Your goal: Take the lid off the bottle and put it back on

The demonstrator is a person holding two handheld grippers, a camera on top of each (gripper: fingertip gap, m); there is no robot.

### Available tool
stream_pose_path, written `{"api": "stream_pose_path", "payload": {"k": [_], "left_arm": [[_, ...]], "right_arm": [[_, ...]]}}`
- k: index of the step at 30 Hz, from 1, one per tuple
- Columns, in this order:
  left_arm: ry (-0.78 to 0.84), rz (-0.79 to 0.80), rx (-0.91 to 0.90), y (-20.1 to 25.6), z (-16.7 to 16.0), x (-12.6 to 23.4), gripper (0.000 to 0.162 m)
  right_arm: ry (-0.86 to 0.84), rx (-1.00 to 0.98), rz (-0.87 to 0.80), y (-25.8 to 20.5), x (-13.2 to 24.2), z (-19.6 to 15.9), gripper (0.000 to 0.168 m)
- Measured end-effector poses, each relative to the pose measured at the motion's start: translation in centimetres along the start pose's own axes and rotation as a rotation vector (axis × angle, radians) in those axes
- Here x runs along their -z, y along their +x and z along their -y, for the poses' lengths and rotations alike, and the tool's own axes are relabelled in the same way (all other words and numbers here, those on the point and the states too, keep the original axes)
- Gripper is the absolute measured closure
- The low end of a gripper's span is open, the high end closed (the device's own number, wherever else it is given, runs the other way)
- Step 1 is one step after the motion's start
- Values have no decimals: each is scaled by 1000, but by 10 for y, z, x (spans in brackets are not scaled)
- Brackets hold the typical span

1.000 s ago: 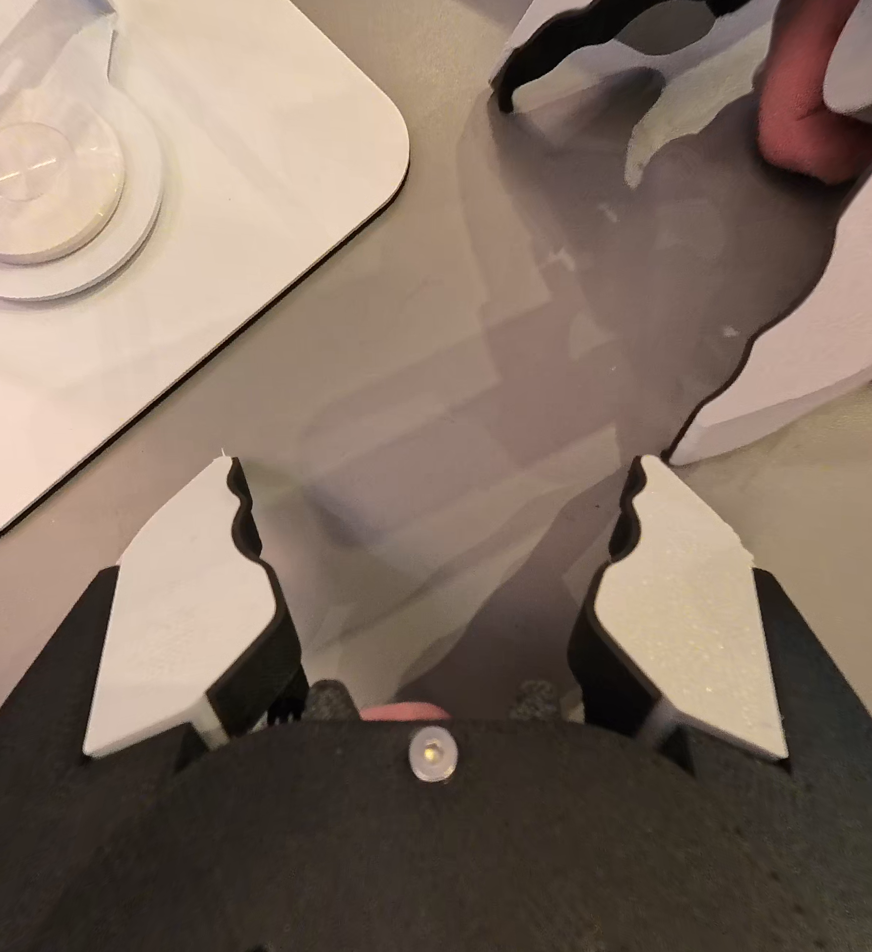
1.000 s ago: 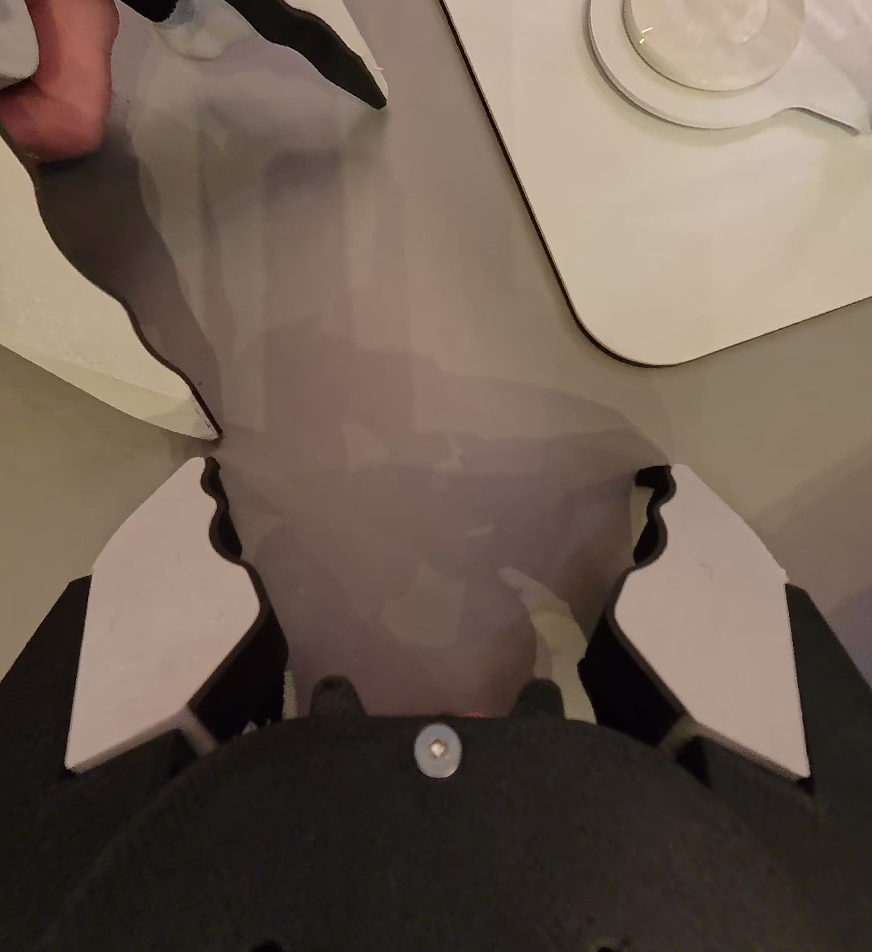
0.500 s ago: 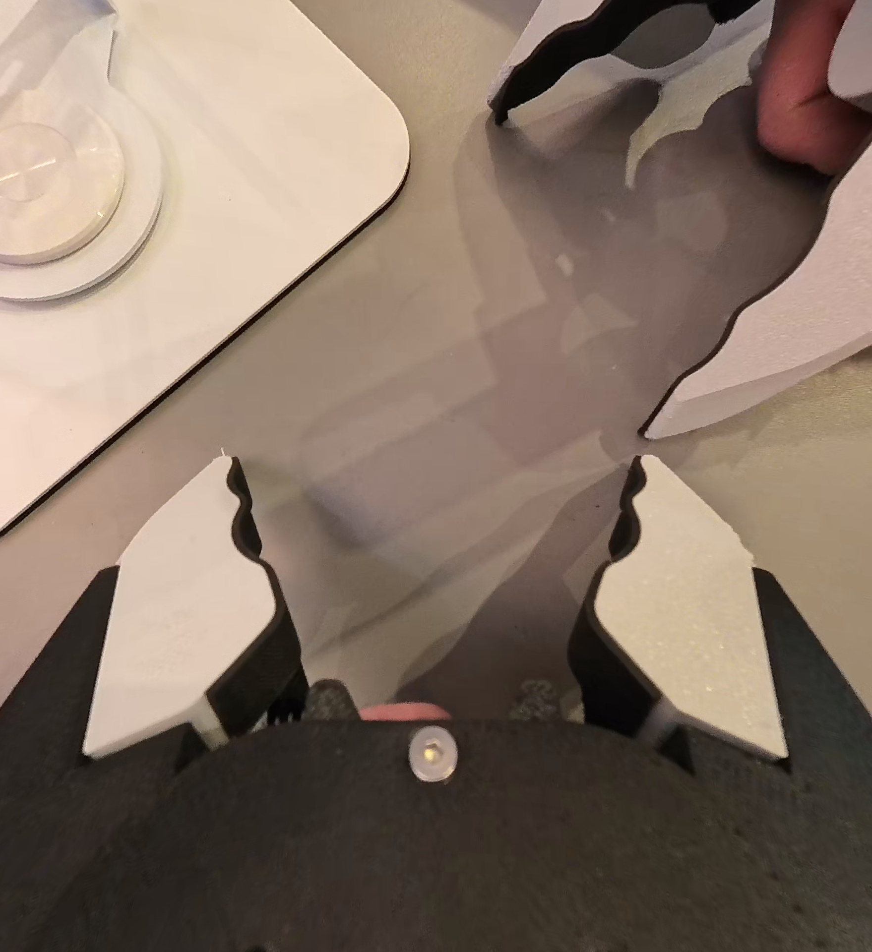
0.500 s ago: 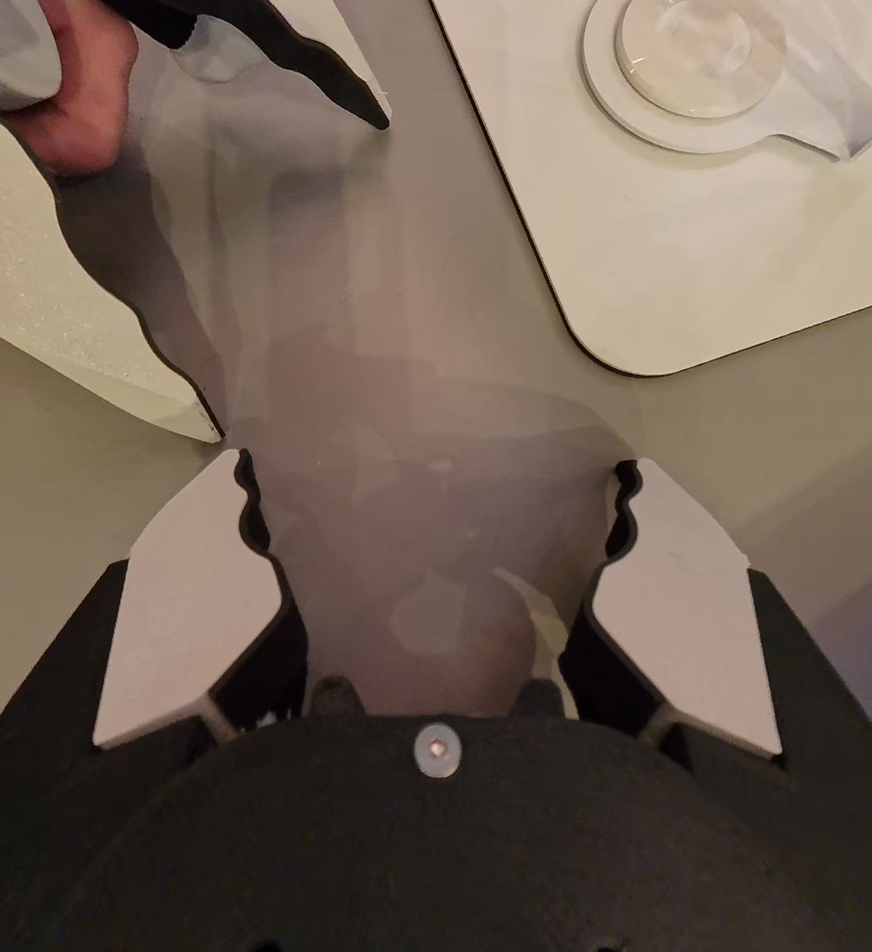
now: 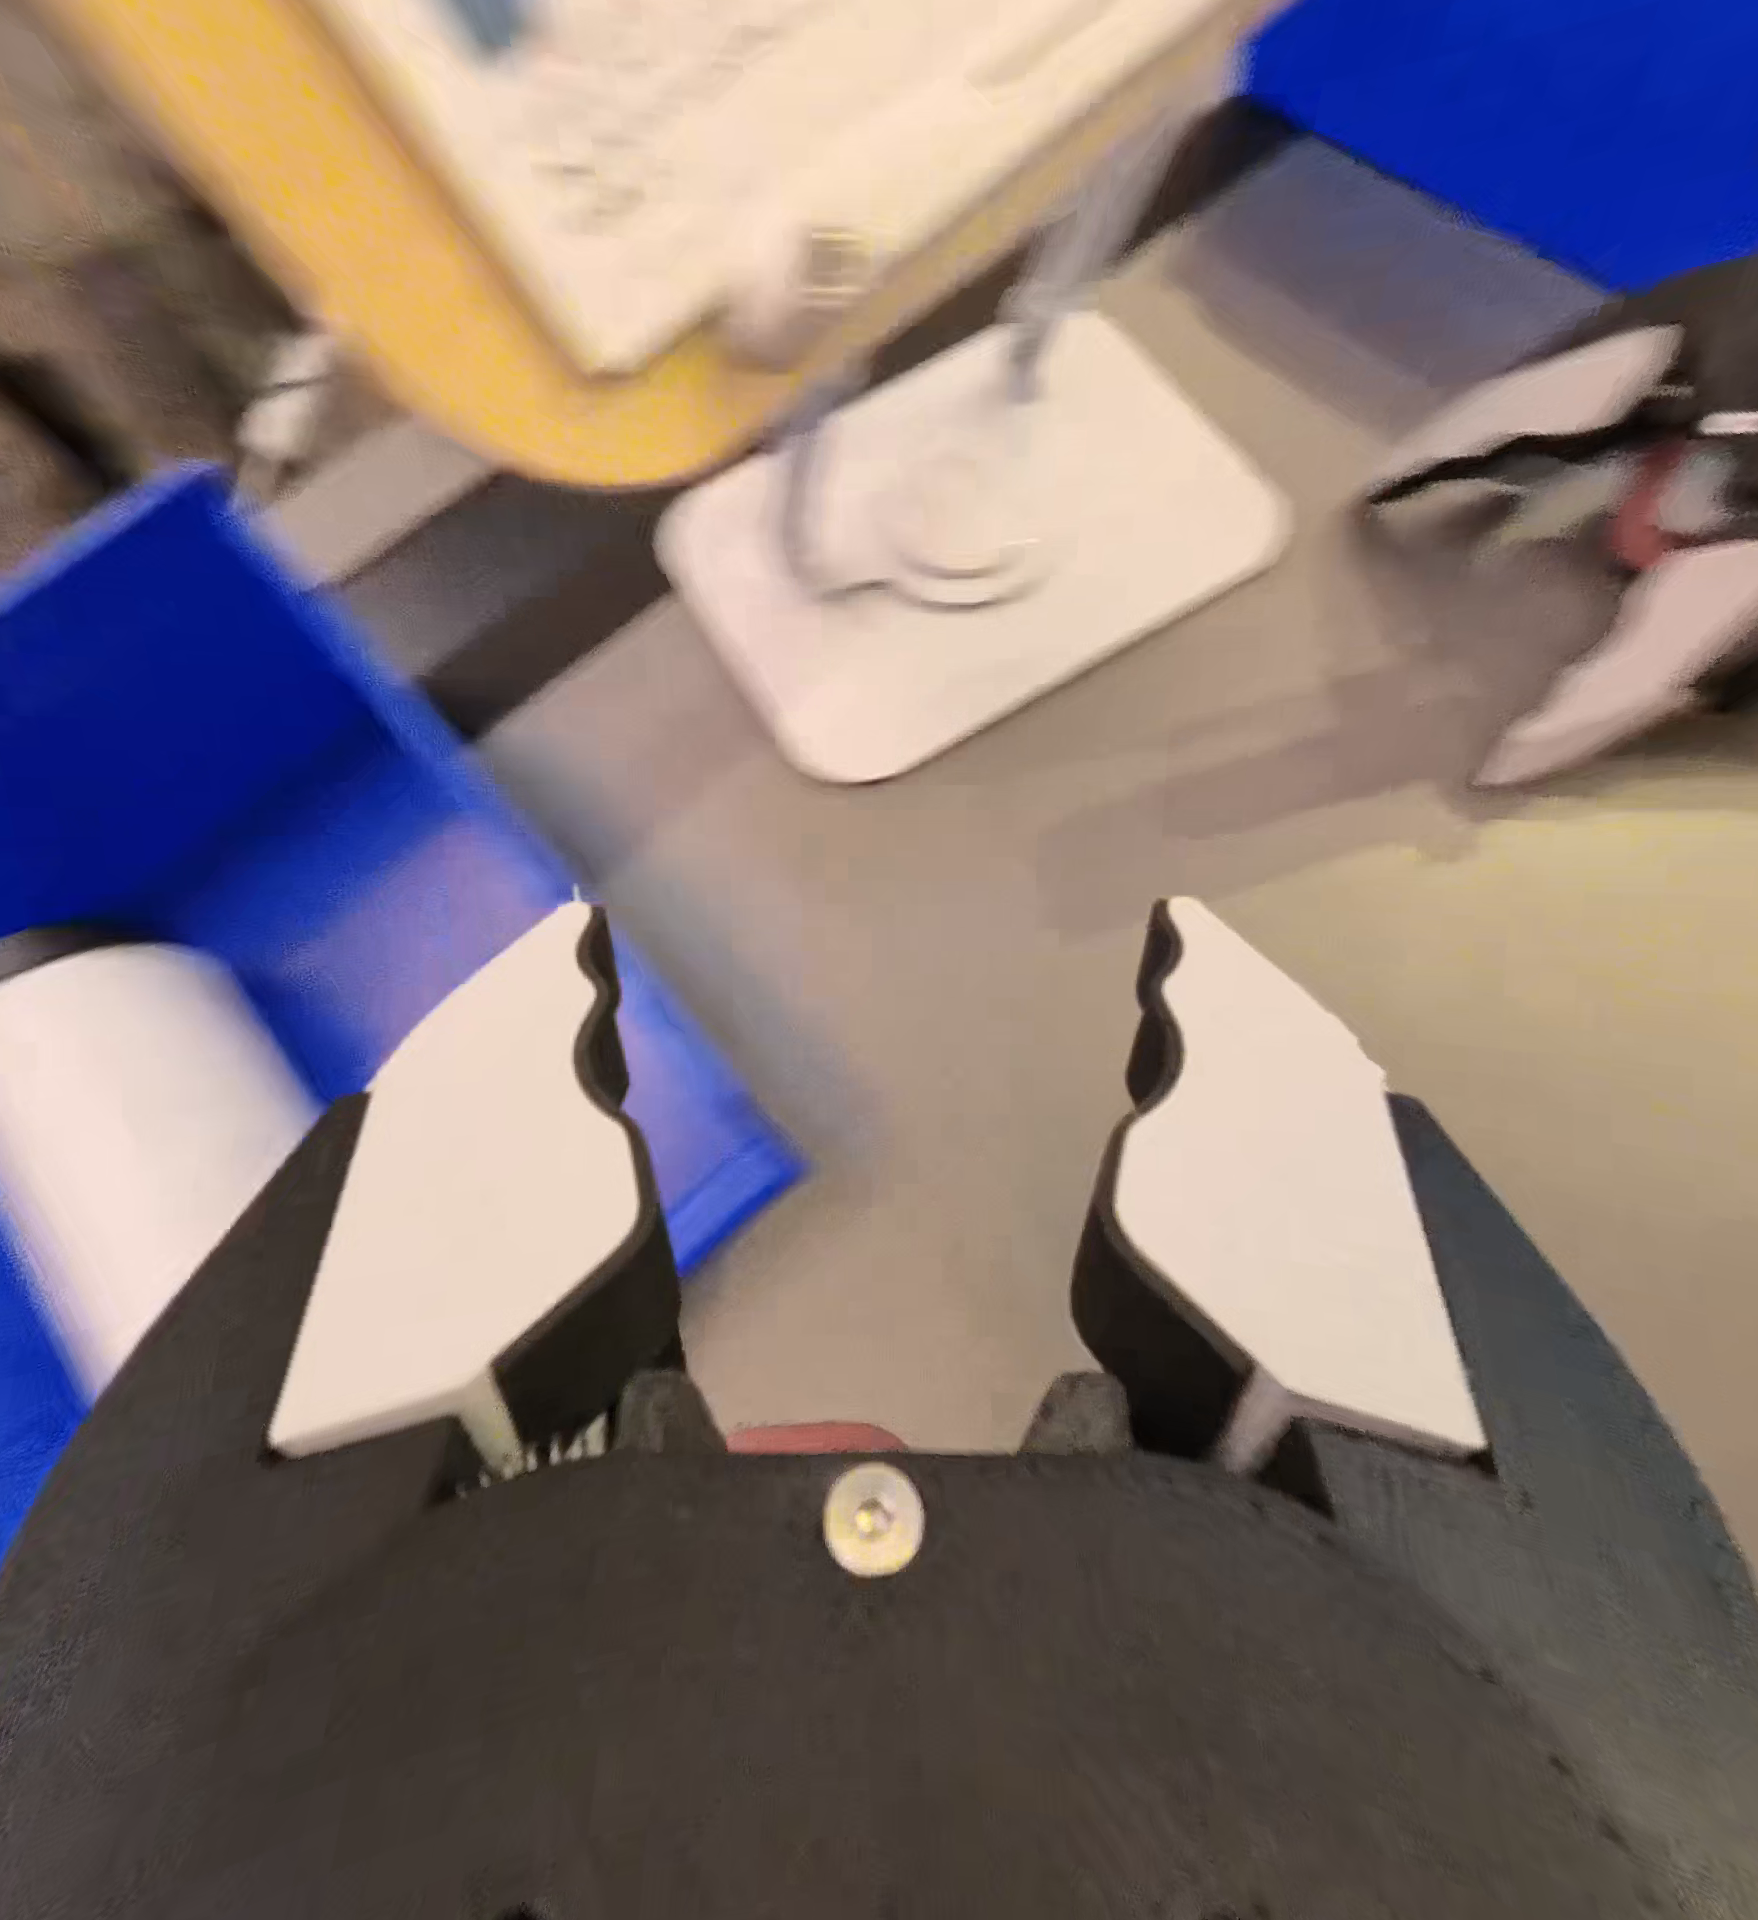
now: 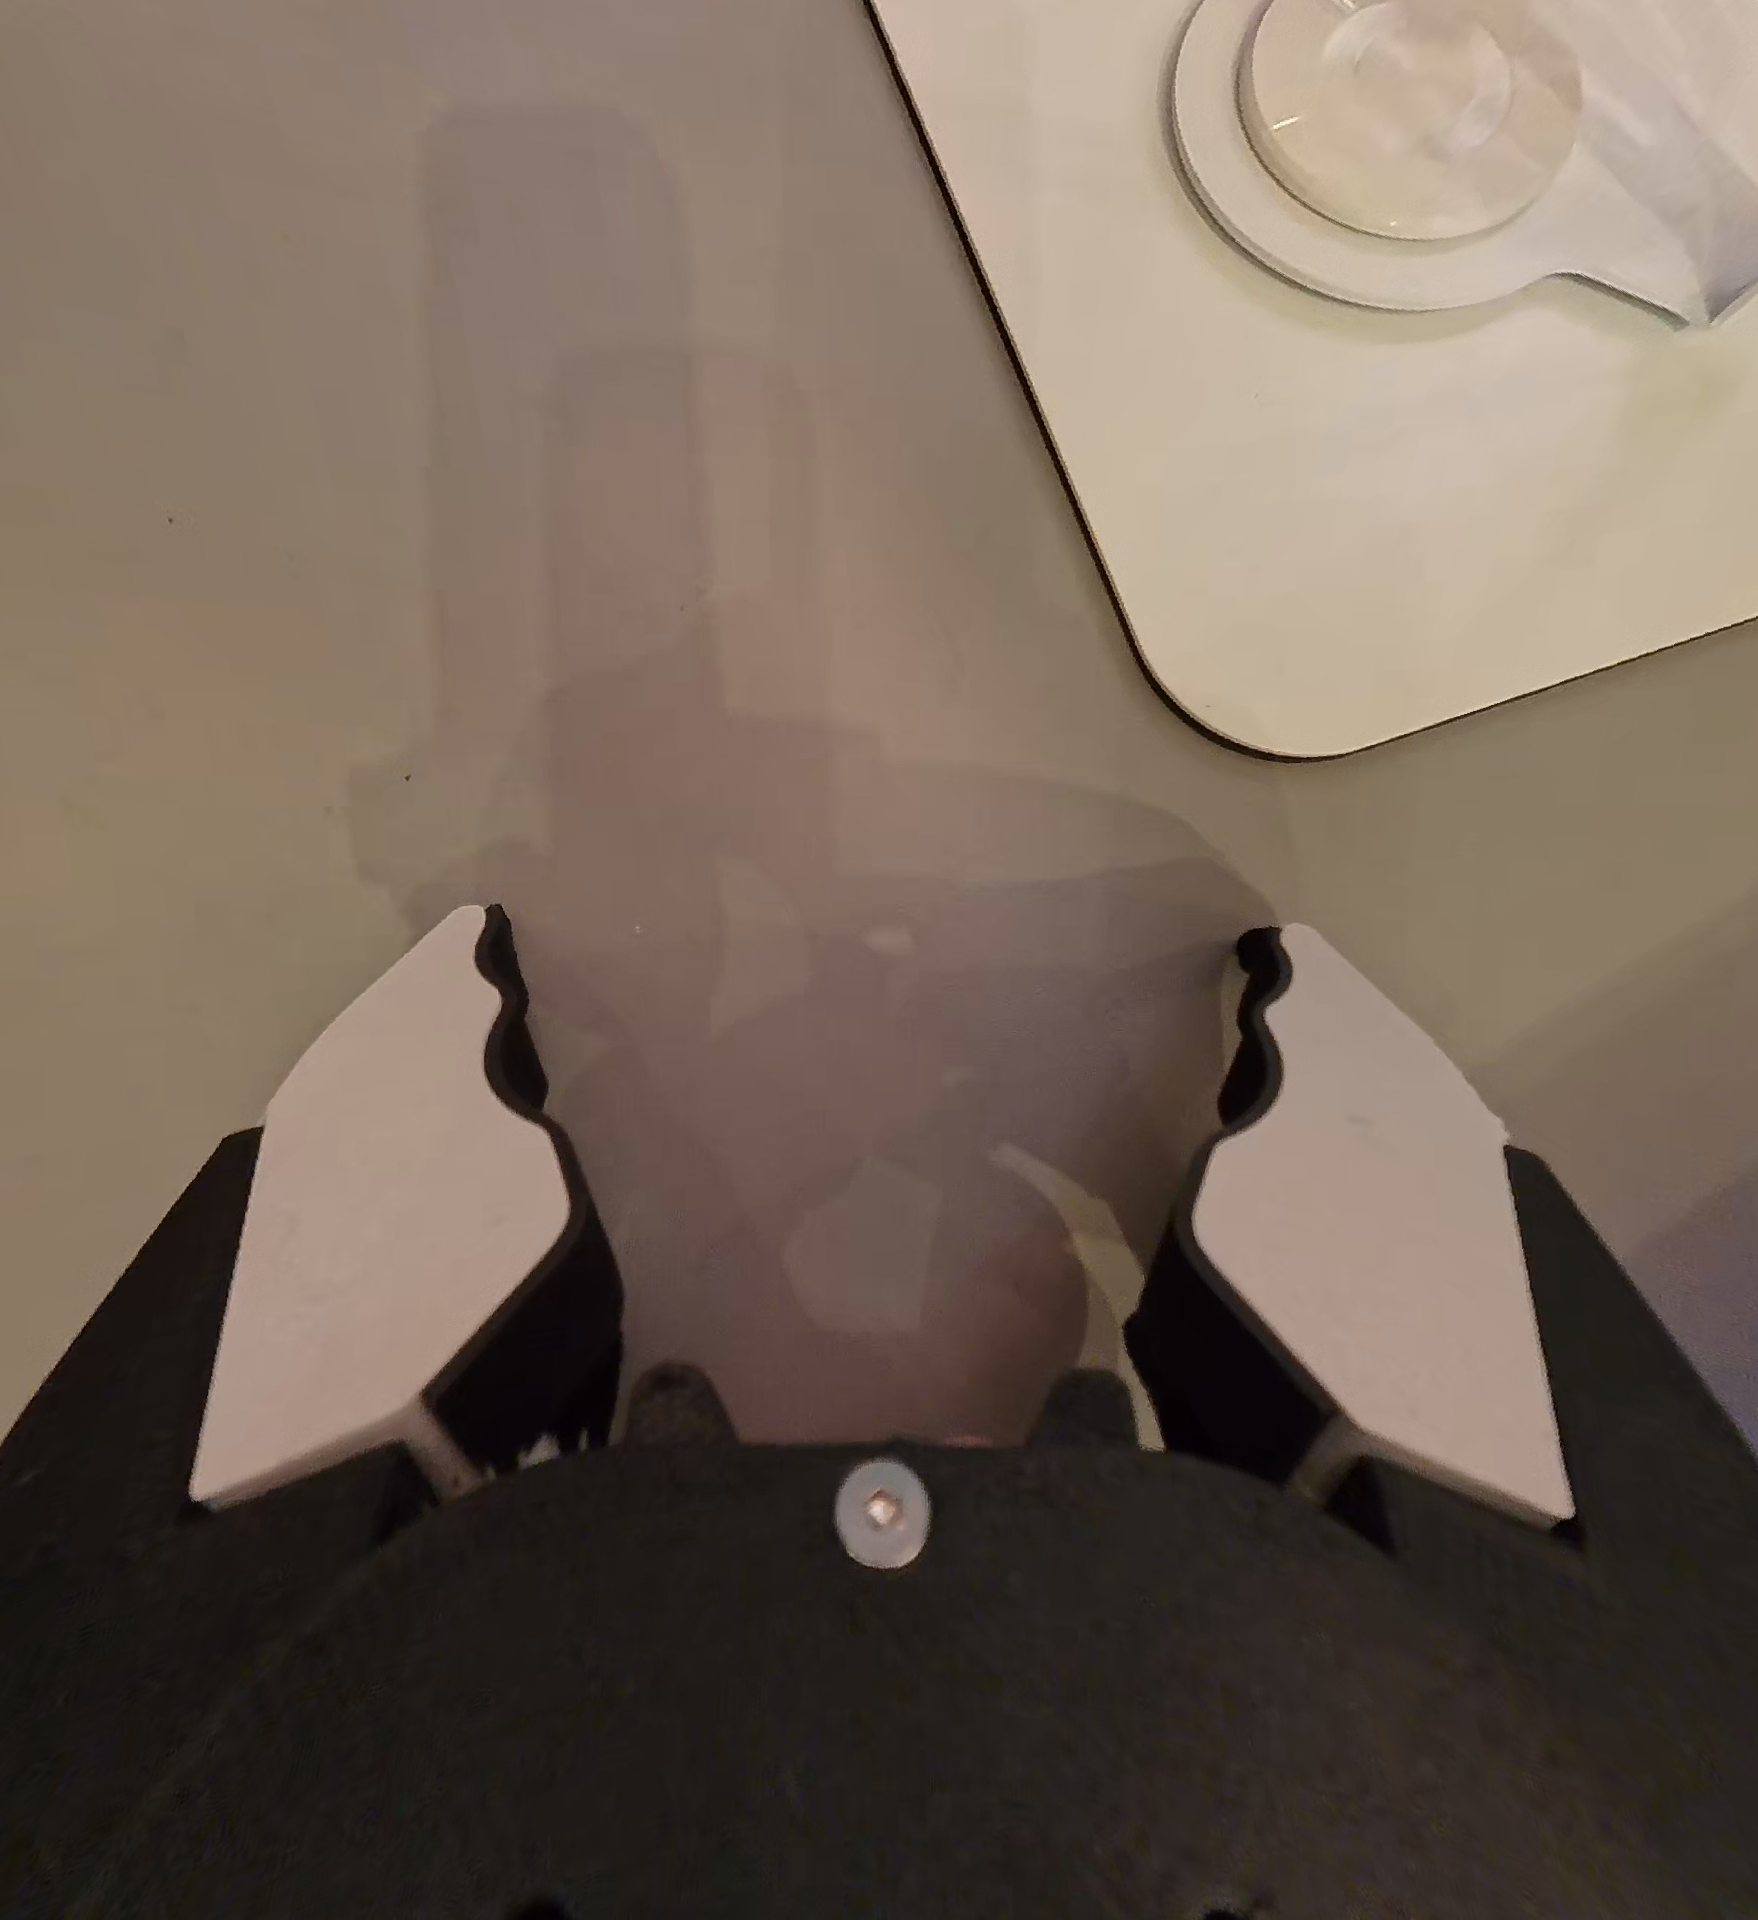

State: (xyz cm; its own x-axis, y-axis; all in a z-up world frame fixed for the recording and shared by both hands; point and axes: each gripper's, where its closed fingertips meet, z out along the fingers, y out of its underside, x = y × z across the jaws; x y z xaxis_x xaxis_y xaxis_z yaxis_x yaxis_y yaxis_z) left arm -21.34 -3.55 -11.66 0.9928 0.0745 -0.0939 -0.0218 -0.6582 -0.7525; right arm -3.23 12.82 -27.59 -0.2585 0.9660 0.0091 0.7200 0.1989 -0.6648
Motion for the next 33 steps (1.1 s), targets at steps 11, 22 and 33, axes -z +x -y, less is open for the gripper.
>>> {"api": "stream_pose_path", "payload": {"k": [11,22,33], "left_arm": [[-550,344,214,-175,-101,-23,56],[-850,406,187,-214,-151,-55,59],[-870,291,226,-221,-154,-77,66]], "right_arm": [[2,-4,-4,1,0,0,42],[2,-4,-4,1,0,0,42],[2,-4,-4,1,0,0,42]]}}
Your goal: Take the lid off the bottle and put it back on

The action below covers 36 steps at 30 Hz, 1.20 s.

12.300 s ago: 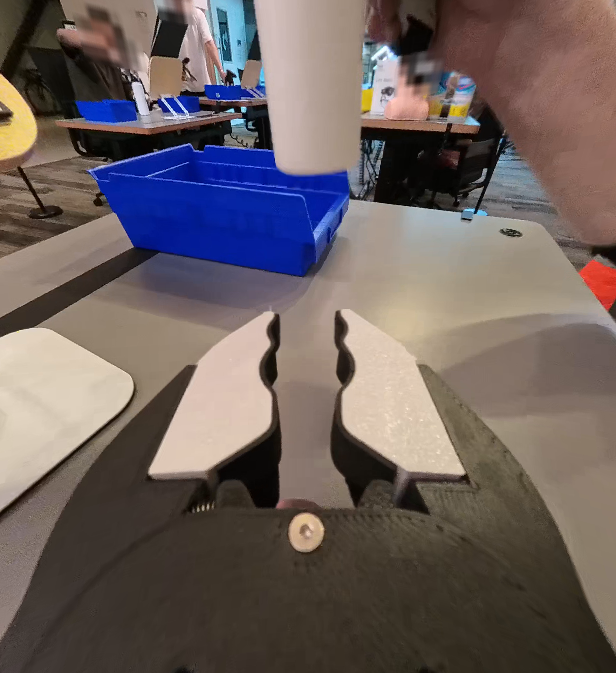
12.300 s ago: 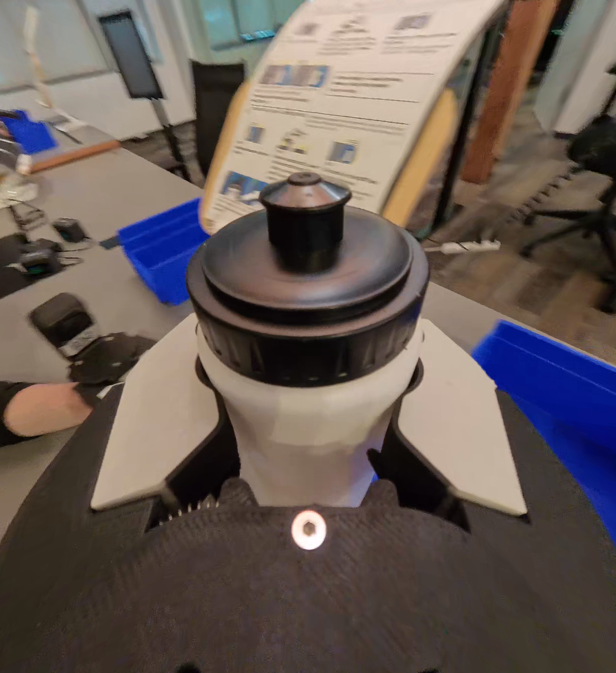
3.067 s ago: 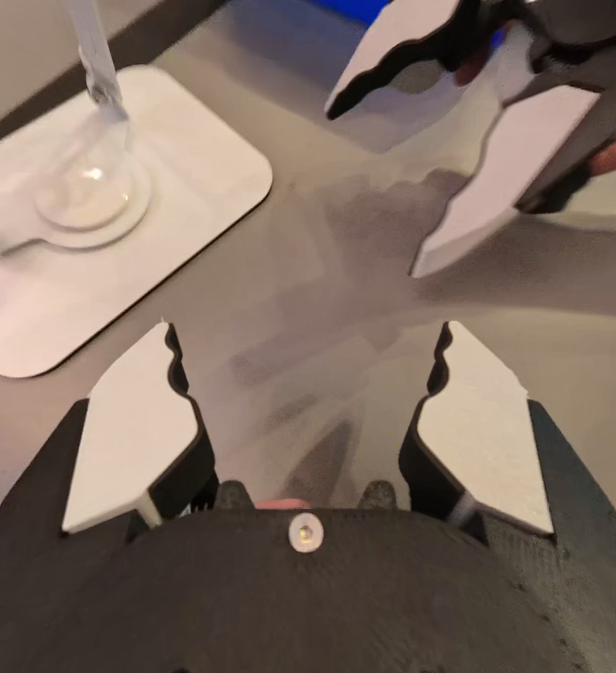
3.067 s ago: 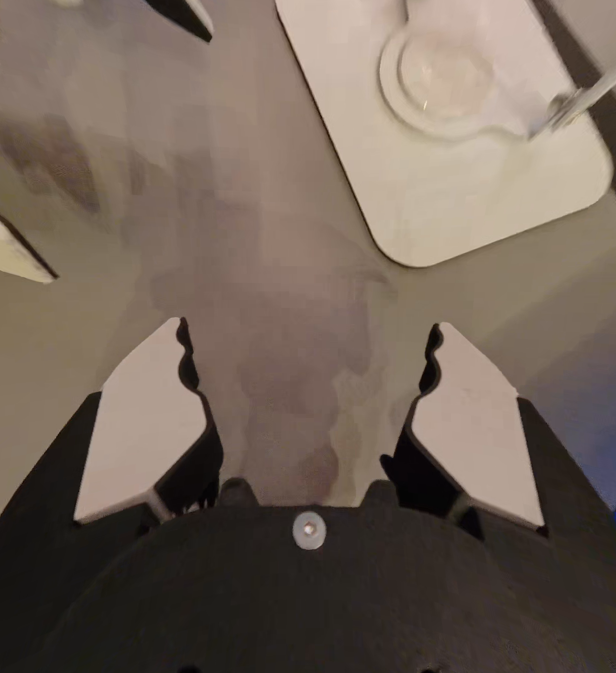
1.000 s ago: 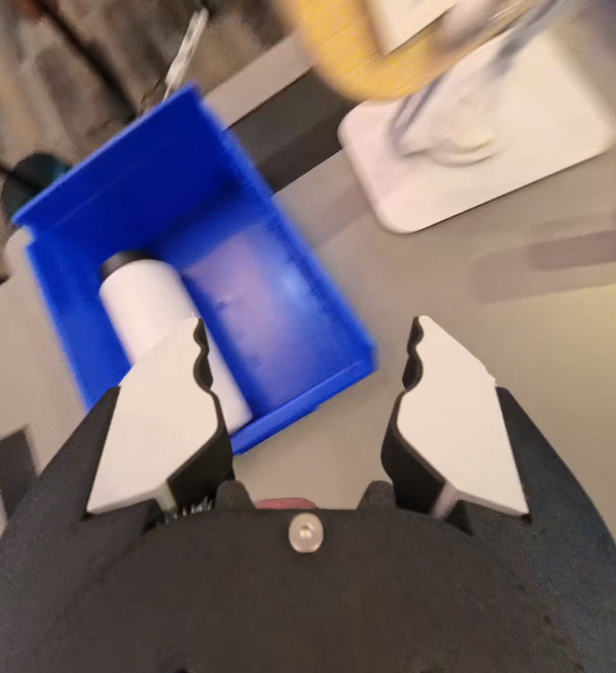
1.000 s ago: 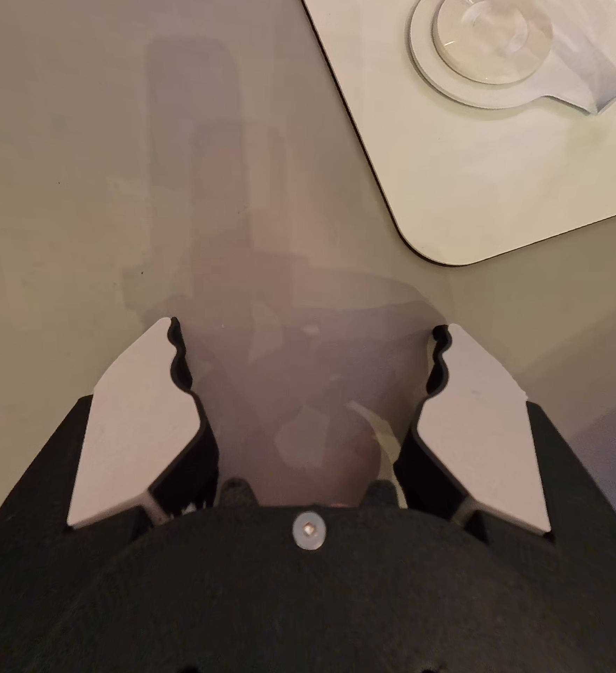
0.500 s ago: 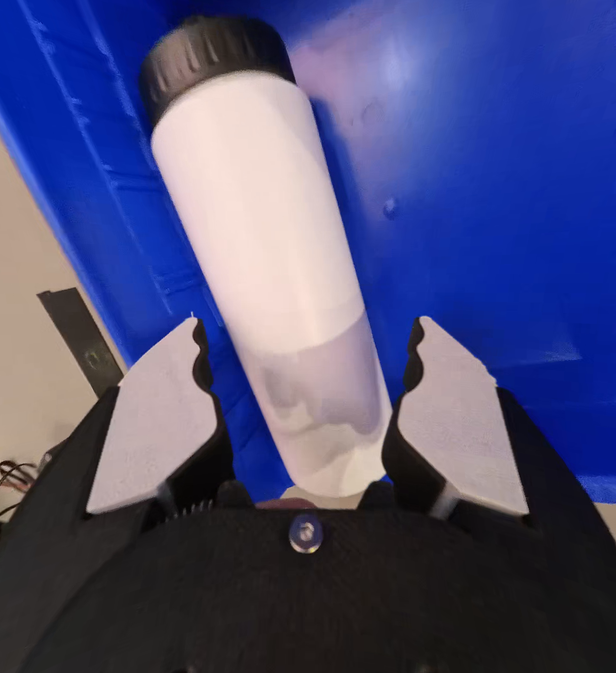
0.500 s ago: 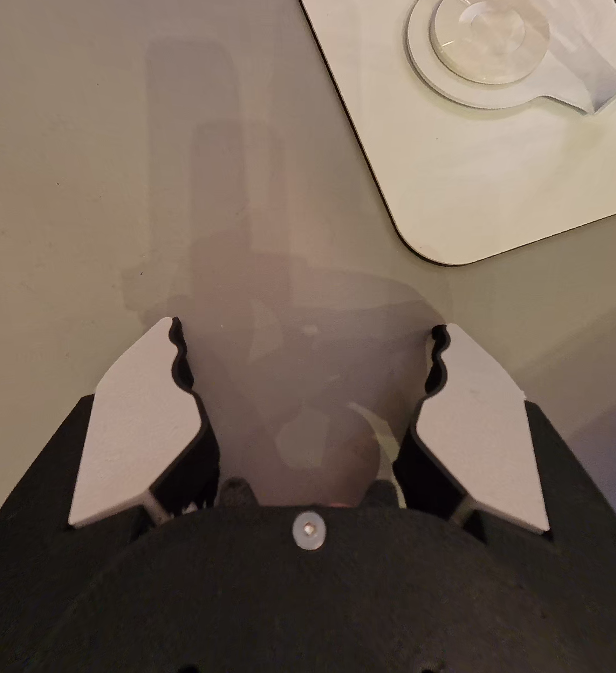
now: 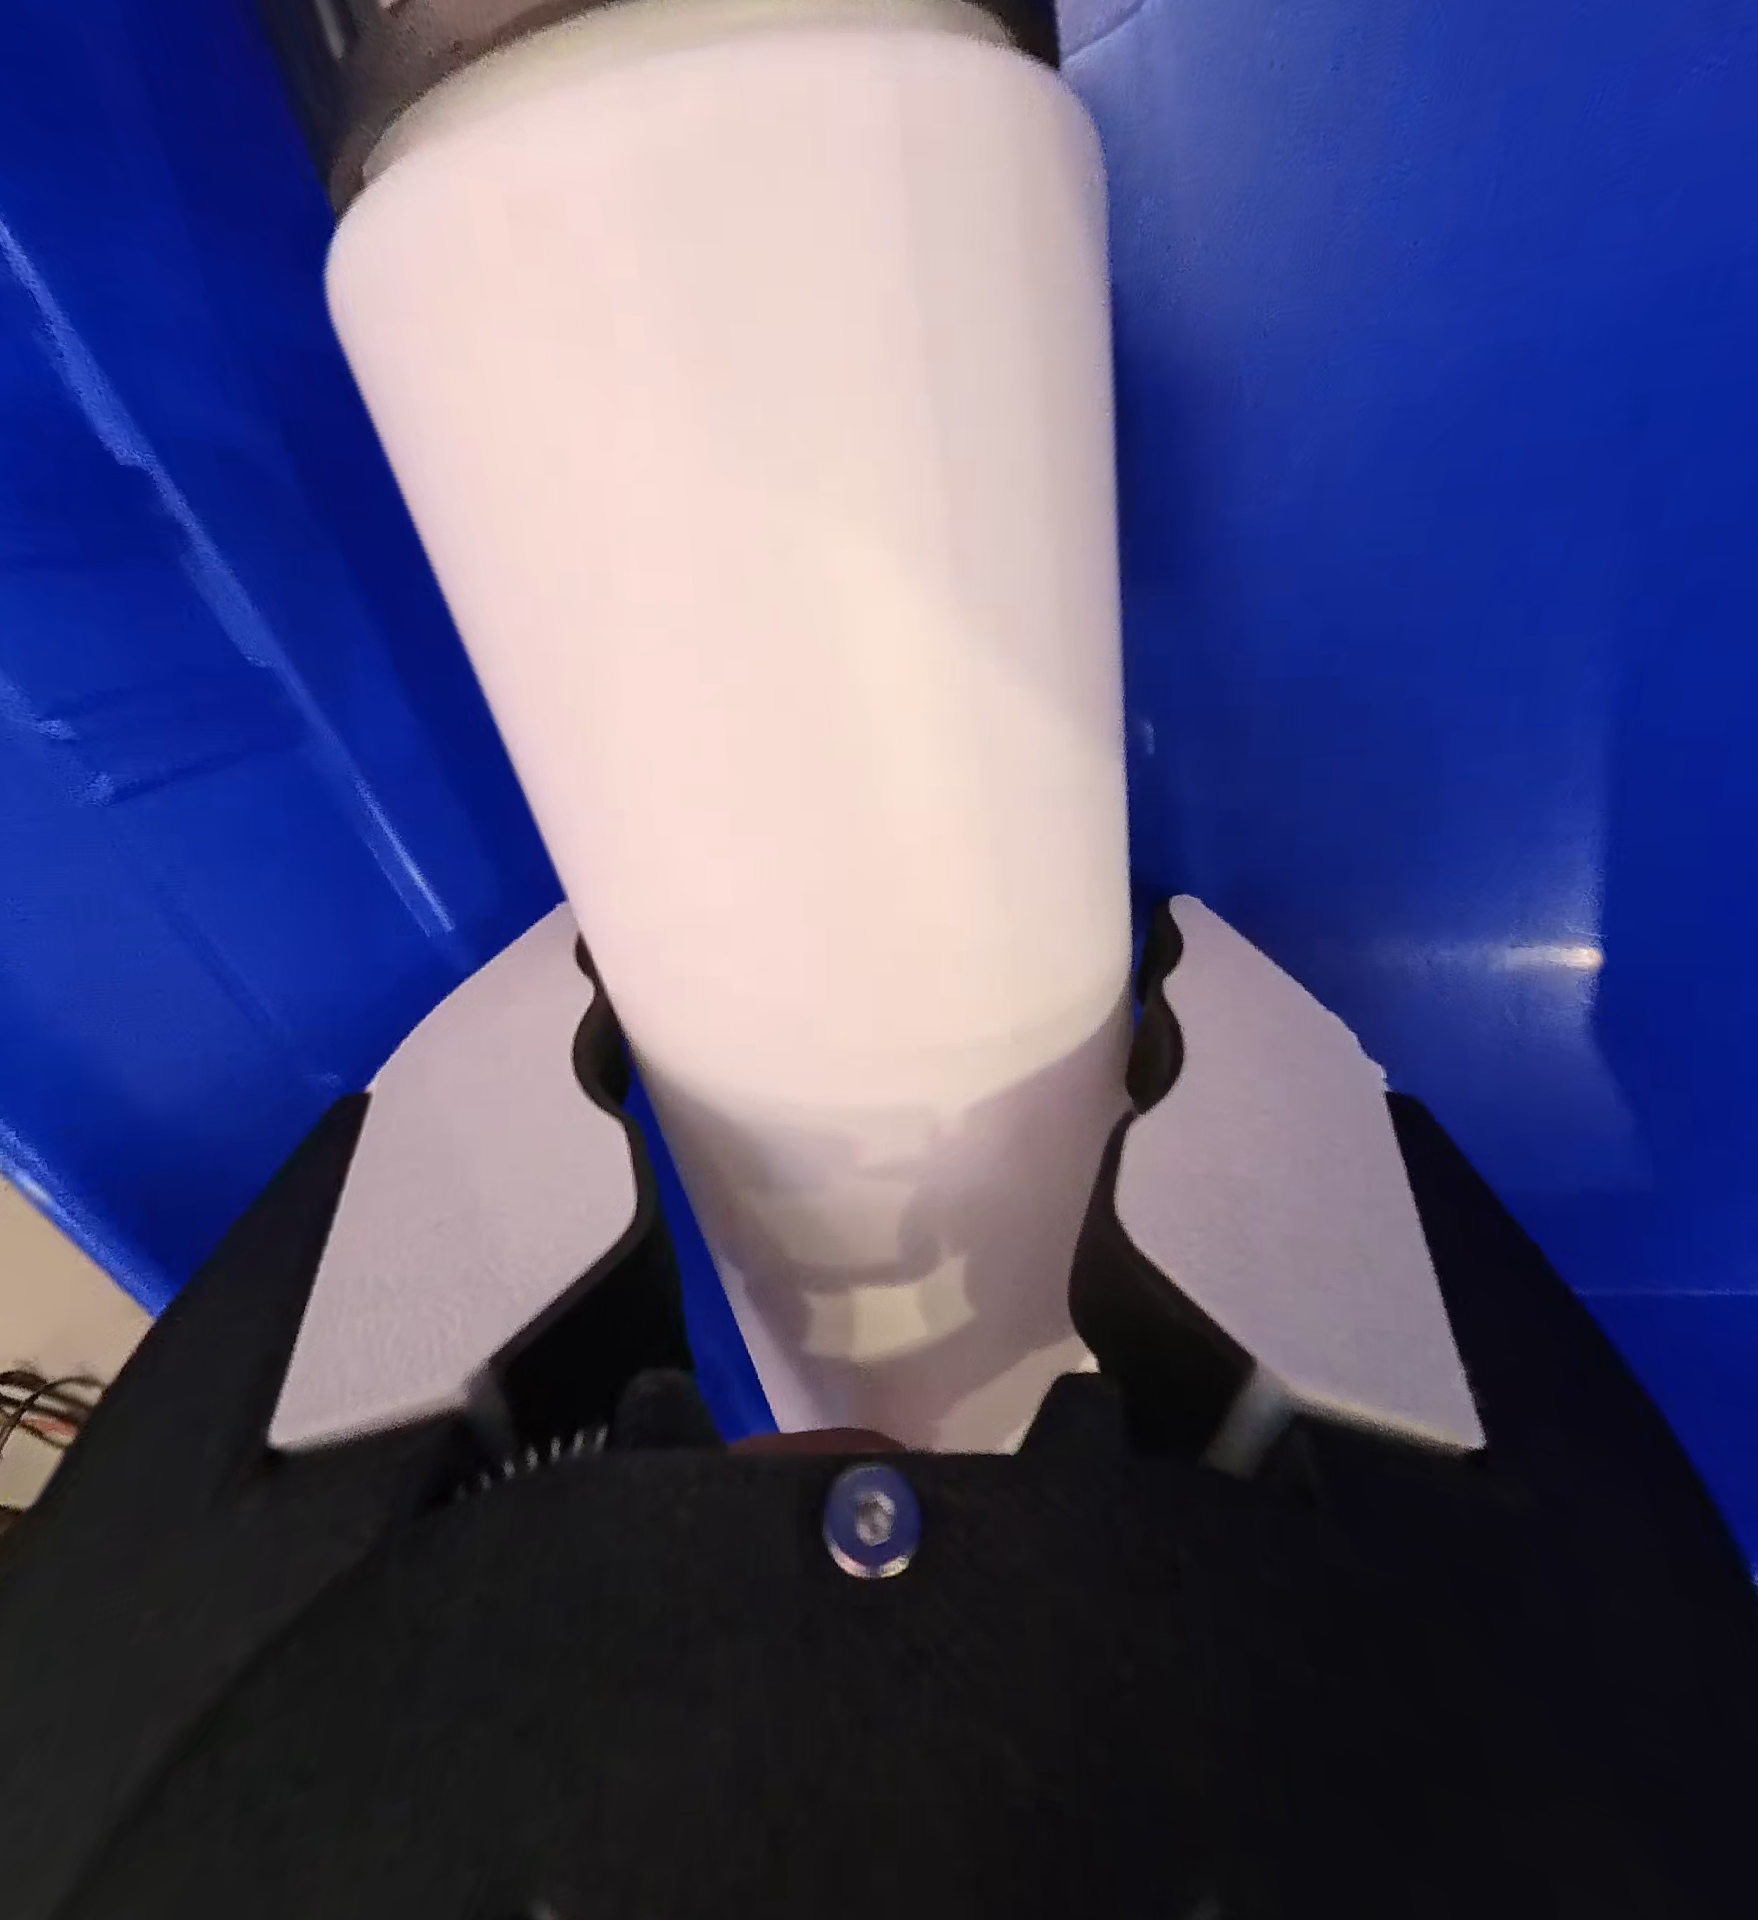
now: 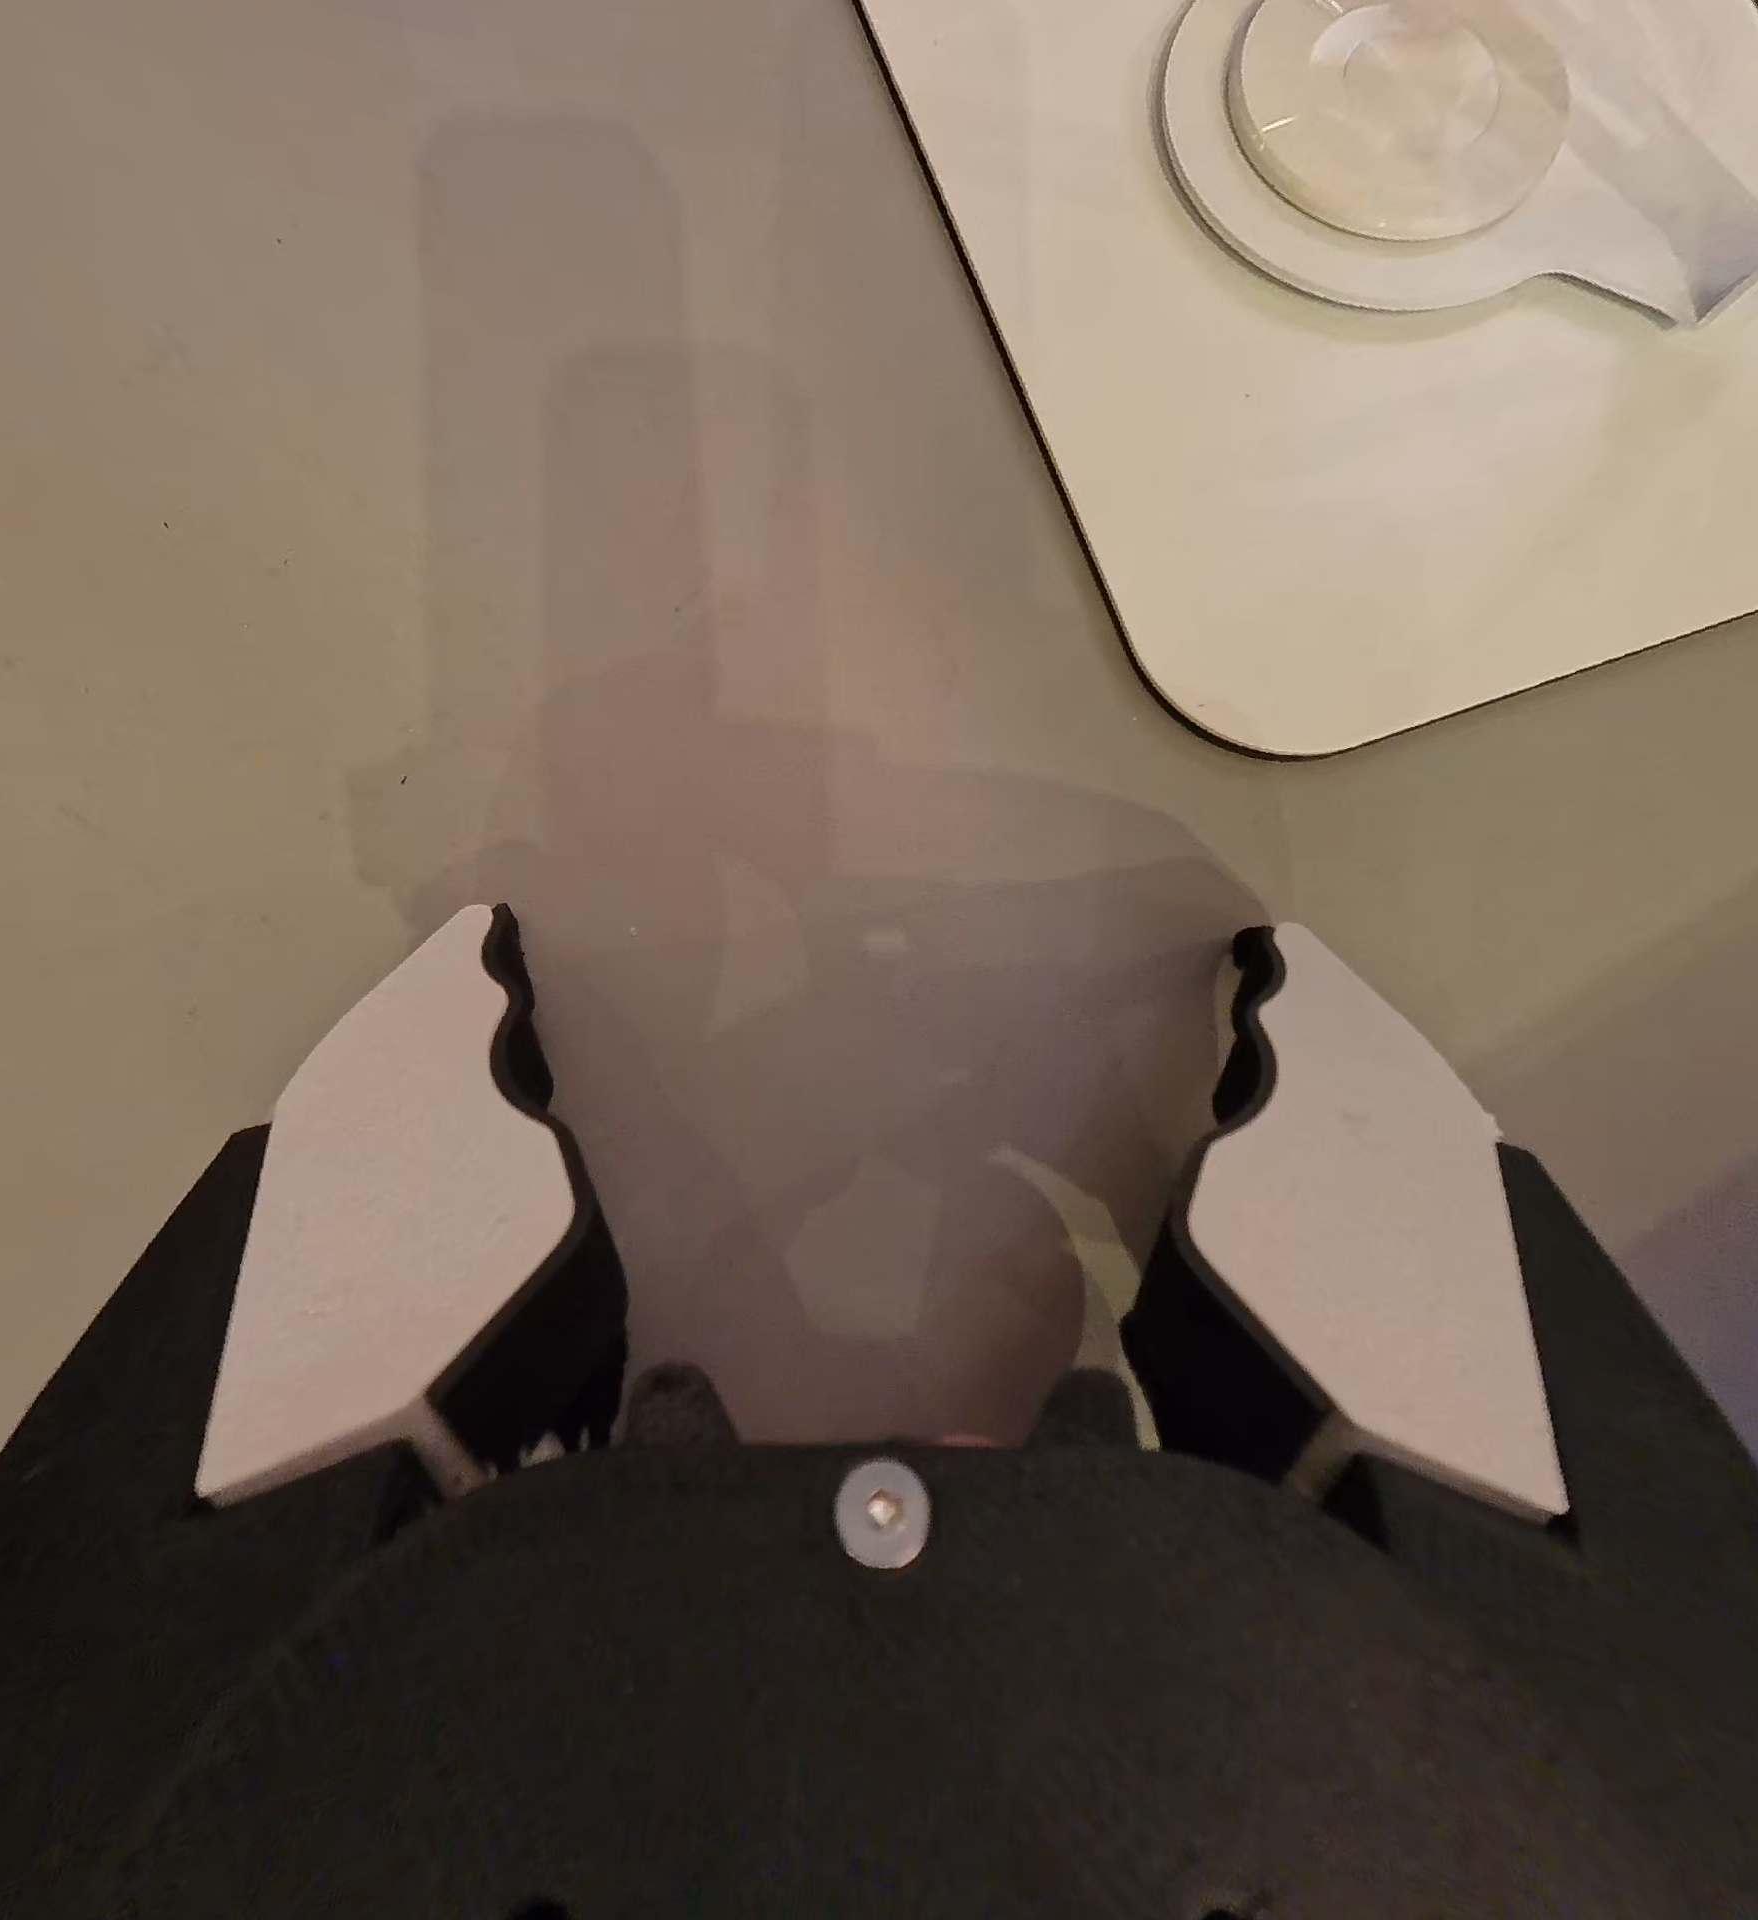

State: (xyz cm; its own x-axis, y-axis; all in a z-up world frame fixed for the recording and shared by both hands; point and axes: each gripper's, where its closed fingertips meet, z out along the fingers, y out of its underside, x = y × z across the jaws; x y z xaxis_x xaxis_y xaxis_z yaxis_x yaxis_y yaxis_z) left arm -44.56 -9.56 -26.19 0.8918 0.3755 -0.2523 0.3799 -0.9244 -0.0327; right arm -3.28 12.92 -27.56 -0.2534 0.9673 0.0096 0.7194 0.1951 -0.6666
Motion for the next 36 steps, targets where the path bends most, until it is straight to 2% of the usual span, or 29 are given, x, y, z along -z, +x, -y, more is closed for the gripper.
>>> {"api": "stream_pose_path", "payload": {"k": [3,9,14,16,18,22,28,30,33,36], "left_arm": [[81,-26,-3,0,9,6,74],[300,44,13,-7,11,41,74],[570,44,8,6,-5,98,74],[715,24,-54,26,-14,129,74],[818,80,-144,43,-27,156,74],[1037,-33,-233,107,-38,201,74],[1300,-337,-450,242,-34,247,74],[1346,-476,-501,284,-32,254,74],[1344,-556,-560,333,-23,249,74],[1333,-606,-618,371,-18,241,74]], "right_arm": [[0,1,0,0,0,0,42],[1,2,1,0,0,0,43],[8,-1,9,0,2,0,45],[40,-5,32,-3,5,3,47],[107,-25,58,-3,13,10,49],[299,-65,187,-21,45,39,61],[579,-9,270,-64,120,122,52],[644,19,296,-80,140,146,51],[656,51,308,-91,155,169,49],[626,57,298,-87,157,176,51]]}}
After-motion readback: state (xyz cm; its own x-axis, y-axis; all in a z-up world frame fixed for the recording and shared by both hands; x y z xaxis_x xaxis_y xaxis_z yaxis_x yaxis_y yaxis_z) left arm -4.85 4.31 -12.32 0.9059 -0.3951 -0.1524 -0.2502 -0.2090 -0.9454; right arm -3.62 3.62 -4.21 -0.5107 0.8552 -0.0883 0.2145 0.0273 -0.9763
